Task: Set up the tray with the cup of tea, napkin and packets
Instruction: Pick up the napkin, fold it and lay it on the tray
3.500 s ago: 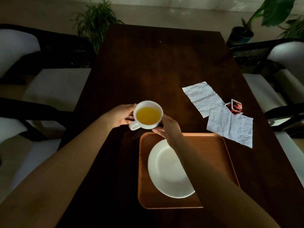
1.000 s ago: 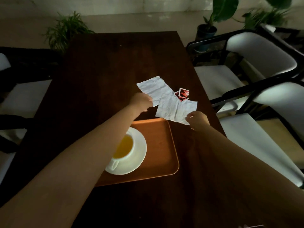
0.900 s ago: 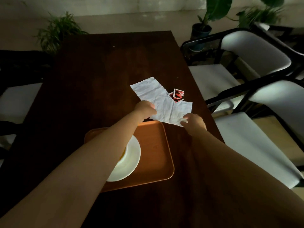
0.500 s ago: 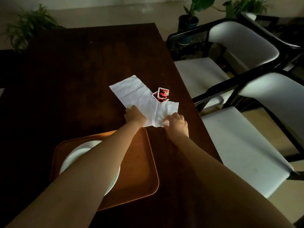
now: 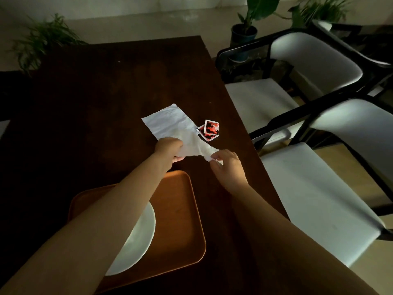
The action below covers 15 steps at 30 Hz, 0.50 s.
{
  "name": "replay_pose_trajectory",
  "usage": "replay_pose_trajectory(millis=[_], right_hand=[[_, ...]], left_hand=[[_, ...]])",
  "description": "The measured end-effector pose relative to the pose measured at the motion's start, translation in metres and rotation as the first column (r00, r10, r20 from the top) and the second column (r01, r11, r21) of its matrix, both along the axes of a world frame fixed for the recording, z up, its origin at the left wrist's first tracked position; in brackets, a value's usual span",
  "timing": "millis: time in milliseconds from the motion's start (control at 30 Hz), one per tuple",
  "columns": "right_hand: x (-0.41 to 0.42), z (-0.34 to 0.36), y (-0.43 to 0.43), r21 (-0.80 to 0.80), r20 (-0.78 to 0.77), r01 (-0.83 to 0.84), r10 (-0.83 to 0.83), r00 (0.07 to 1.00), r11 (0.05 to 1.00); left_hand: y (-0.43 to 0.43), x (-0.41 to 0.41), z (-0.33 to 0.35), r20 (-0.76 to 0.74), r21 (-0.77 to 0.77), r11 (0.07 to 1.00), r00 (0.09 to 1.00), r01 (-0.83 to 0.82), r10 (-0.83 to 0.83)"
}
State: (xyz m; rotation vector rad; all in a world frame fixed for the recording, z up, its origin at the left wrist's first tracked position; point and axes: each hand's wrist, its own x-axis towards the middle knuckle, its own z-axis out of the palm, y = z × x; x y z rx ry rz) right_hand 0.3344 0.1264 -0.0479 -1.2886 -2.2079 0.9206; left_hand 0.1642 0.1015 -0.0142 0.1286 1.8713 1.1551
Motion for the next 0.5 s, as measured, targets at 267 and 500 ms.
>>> replay_pose_trajectory(millis=[267, 500], right_hand=[[0.0, 0.035, -0.012, -0.061, -0.145, -0.135, 0.125, 0.981, 0.989], [-0.013, 0.094, 0.014, -0.192, -0.212, -0.23, 0.188, 0.959, 0.954]], left_hand=[[-0.016, -0.011, 0.056, -0.241, 0.053, 0.962, 0.938, 0.268, -0.248], [-0.048, -0.024, 0.092, -0.326, 0.212, 0.821, 0.83, 0.531, -0.453]])
